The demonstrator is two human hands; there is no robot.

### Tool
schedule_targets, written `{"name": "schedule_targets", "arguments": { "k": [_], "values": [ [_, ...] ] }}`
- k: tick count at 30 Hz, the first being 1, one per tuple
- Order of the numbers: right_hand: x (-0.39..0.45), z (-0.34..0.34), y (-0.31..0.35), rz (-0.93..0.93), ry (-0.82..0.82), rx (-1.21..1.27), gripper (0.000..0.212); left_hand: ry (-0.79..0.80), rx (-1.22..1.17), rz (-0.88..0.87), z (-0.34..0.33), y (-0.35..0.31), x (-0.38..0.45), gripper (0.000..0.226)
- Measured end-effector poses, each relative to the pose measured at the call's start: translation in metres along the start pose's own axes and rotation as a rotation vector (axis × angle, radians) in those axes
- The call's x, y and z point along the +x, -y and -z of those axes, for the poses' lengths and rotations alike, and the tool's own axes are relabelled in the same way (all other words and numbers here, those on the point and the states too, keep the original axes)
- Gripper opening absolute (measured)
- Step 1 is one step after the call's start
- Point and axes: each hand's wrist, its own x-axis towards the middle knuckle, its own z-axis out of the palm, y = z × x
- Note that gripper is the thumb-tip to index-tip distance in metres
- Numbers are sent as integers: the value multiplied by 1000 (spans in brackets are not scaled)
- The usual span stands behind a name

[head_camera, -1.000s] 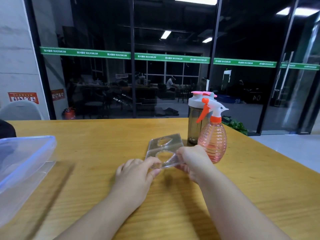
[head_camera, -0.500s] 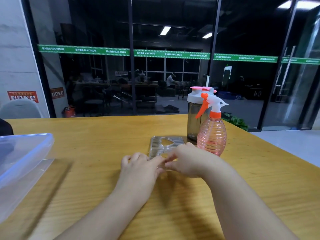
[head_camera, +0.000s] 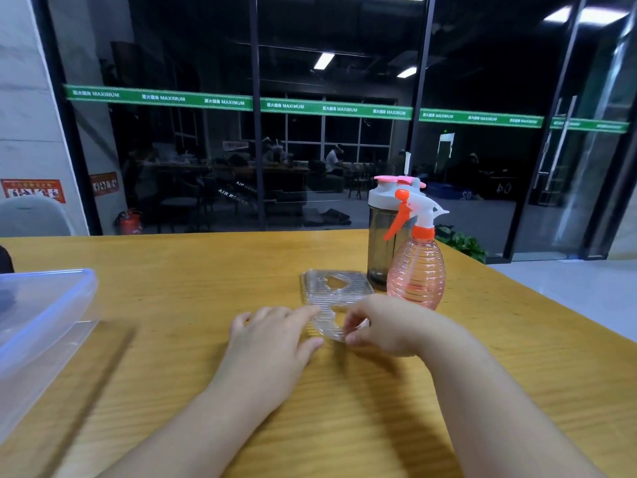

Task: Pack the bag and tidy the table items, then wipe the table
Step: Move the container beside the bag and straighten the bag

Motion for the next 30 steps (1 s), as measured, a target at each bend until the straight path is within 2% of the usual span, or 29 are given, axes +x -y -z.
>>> {"name": "schedule_targets", "arguments": {
  "k": [5,11,19,30],
  "values": [
    [8,-5,-6,-50,-33,-106,21,17,-47,24,5,4,-5,45],
    [16,-13,-17,-112,-123,-86,19,23,-96,33,9,3,-8,46],
    [16,-16,-15,-116,-166,-62,22,-52,-48,39,20,6,-12,49],
    [15,-19,-10,-125,-192,26,19,-144,-100,211,40,31,-26,46]
  ]
}}
